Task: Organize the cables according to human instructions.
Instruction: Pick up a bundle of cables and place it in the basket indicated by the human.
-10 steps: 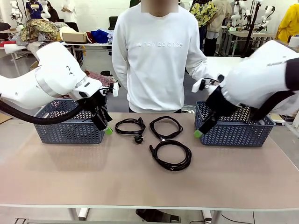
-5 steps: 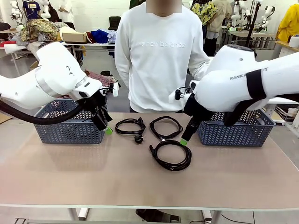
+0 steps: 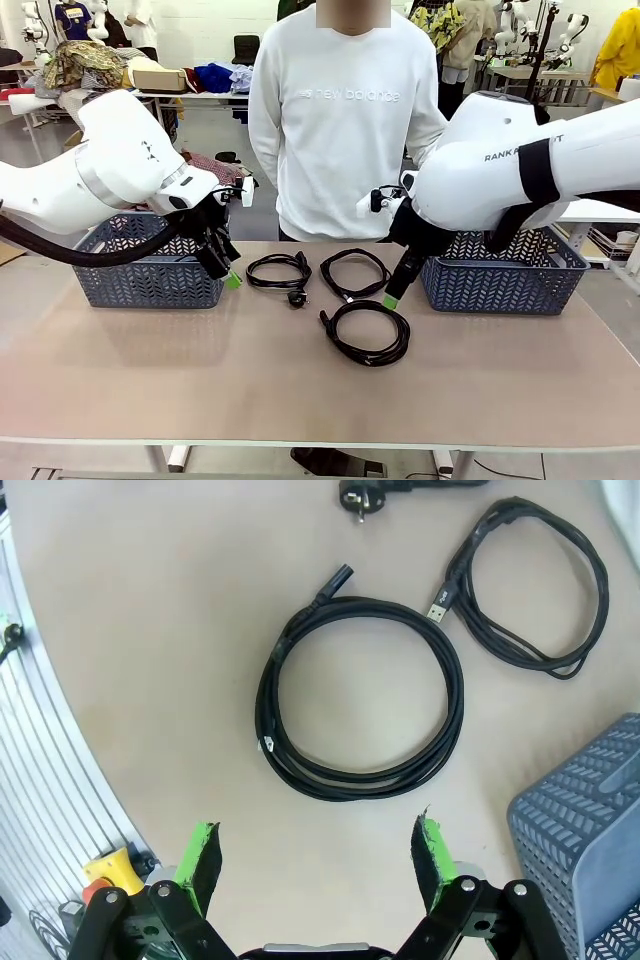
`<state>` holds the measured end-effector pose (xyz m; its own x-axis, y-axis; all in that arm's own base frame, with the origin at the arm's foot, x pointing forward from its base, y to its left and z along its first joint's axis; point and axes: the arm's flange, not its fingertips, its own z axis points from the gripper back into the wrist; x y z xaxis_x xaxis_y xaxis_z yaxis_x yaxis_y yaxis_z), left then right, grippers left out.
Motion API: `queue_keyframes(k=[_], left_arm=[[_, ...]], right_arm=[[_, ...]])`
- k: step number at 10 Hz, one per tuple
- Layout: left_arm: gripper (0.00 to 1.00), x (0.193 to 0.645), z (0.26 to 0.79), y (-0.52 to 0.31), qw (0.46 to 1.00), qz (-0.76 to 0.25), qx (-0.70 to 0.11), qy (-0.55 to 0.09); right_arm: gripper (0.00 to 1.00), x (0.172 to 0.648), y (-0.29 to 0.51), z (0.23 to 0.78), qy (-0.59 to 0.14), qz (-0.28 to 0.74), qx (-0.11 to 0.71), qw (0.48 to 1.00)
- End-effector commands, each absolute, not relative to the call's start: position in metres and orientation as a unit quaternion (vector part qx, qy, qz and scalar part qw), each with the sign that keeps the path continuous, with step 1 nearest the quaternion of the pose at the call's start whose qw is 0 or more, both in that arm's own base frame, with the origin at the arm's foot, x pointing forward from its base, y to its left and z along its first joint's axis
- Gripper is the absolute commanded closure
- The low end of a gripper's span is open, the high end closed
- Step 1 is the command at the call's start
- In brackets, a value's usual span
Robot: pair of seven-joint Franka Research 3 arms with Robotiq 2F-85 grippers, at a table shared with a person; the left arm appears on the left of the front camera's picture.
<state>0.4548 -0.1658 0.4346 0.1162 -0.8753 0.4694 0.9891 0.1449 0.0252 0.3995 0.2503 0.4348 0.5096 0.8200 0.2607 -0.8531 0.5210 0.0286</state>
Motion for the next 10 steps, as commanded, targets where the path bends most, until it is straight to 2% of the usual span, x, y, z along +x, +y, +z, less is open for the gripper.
queue_keyframes(k=[1,4,10], left_arm=[[0.0,0.456,0.436,-0.165,0.733,-0.636,-0.149,-0.191],[0.0,0.456,0.436,-0.165,0.733,-0.636,-0.149,-0.191],[0.0,0.456,0.436,-0.165,0.733,-0.636,-0.149,-0.191]], right_arm=[[0.0,0.399,0.251,0.434,-0.109,0.485,0.075,0.865],[0.0,0.4,0.259,0.432,-0.096,0.464,0.073,0.878],[0.0,0.407,0.329,0.394,-0.054,0.418,0.055,0.905]])
